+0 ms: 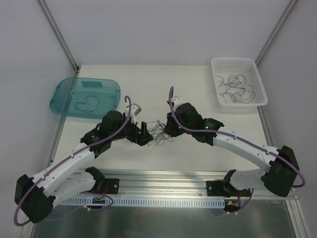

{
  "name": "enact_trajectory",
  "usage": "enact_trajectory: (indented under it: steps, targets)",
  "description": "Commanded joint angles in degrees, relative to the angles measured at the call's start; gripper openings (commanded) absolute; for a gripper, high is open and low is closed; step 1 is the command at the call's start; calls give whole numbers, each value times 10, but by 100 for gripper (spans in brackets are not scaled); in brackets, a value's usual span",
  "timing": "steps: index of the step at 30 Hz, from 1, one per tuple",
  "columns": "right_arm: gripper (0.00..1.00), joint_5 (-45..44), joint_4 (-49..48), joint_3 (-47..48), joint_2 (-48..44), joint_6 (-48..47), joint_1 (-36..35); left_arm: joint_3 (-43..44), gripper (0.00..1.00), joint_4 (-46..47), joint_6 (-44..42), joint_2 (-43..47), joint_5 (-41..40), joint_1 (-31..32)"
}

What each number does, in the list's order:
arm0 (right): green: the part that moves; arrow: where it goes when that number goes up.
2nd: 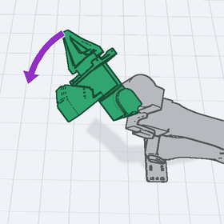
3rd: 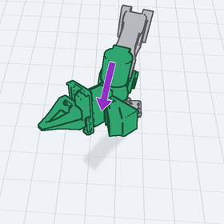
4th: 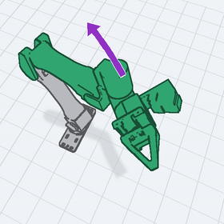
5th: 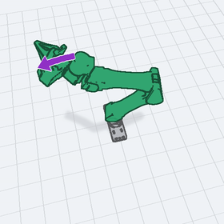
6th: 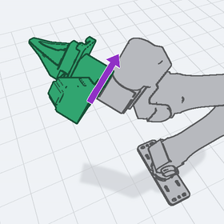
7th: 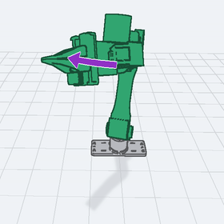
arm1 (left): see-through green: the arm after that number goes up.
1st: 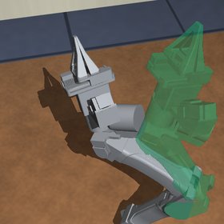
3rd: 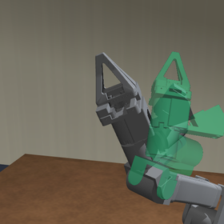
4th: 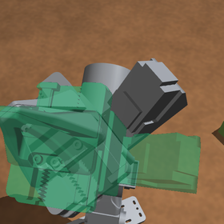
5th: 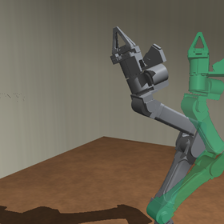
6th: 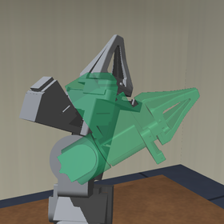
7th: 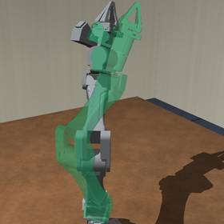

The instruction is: Untangle the cables

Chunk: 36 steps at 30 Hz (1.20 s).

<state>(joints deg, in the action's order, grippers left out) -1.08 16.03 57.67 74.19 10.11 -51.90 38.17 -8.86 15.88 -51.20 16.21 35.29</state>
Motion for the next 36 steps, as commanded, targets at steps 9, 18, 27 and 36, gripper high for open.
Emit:
enact_trajectory:
  steps: [9, 18, 27, 36]
  targets:
    - [1, 27, -75, -34, -56, 26, -29, -50, 72, 125, 104, -36, -84, 94]
    - [1, -102, -10, -64, -98, 13, -27, -82, 0, 134, 158, -22, -182, 106]
    - [1, -282, 153, -86, -171, 54, 43, -122, 0, 21, 245, 92, -345, 104]
    - [1, -270, 185, -131, -262, 89, 136, -109, 0, -116, 278, 175, -461, 98]
